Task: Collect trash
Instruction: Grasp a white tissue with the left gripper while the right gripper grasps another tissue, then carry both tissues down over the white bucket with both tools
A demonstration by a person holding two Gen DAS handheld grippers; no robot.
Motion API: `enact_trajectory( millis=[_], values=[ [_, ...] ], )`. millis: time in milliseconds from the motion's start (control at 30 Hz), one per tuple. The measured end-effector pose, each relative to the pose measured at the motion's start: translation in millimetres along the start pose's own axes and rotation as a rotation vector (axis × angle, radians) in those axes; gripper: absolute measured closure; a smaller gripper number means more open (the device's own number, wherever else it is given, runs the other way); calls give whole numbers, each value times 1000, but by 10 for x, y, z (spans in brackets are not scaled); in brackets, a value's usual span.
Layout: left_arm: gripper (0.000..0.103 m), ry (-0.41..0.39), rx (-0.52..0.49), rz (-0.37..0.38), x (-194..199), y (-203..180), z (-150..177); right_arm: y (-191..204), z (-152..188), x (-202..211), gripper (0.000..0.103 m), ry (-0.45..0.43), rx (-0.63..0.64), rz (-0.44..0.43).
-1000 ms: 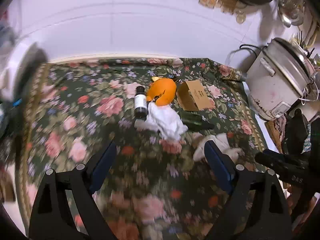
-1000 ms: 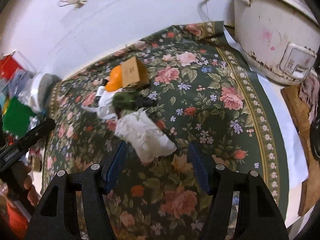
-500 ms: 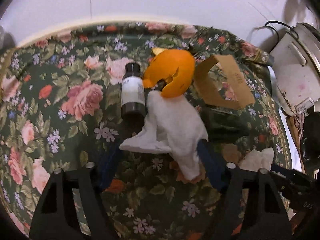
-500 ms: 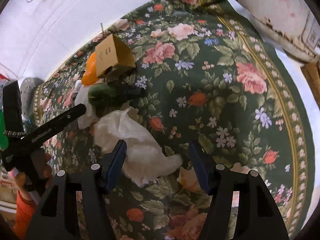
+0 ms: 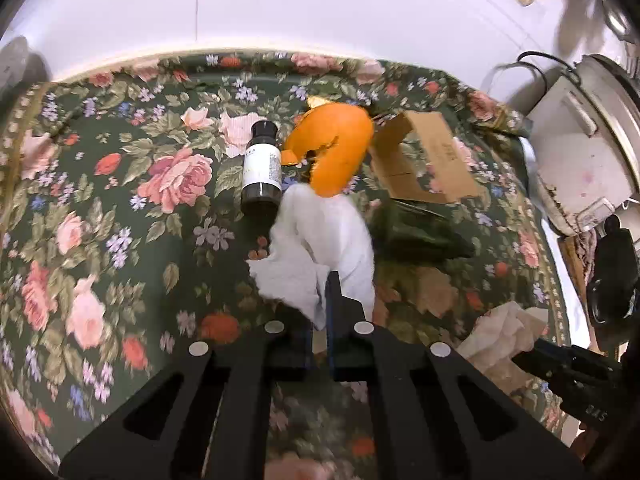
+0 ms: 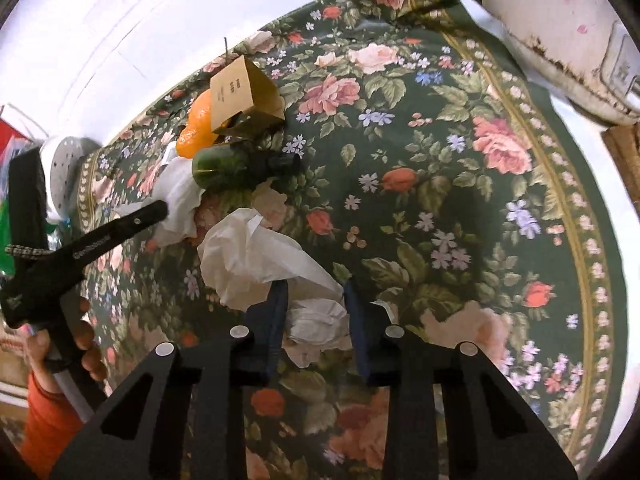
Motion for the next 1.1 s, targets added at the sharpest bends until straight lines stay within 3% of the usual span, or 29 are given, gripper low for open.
enact_trajectory(
  millis=[300,667,933,1100],
  values=[
    [99,-127,2,-48,624,-478,239,-300,116,555,77,-112,37,-23],
    [99,-334,38,-115,1579,-1335,925,-567,462,1434,77,-283,178,-77],
    [99,-387,4,-158,2131,-1728,1464,-635,743,1876,77,-352,185,-132],
    [99,-390,-18,-148,2344,-1787,1765,-587,1017,2097,77,-385,177,-133]
  ],
)
Point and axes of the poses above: each gripper's, at about its wrist camera, not at the fingertips, and x roughly against the way its jaws point, y to its left, z to its underside, the point moved 3 cm from there along -x, roughly the way its jaws point, and after that the axes turned 13 degrees about z, right-handed, at the moved point
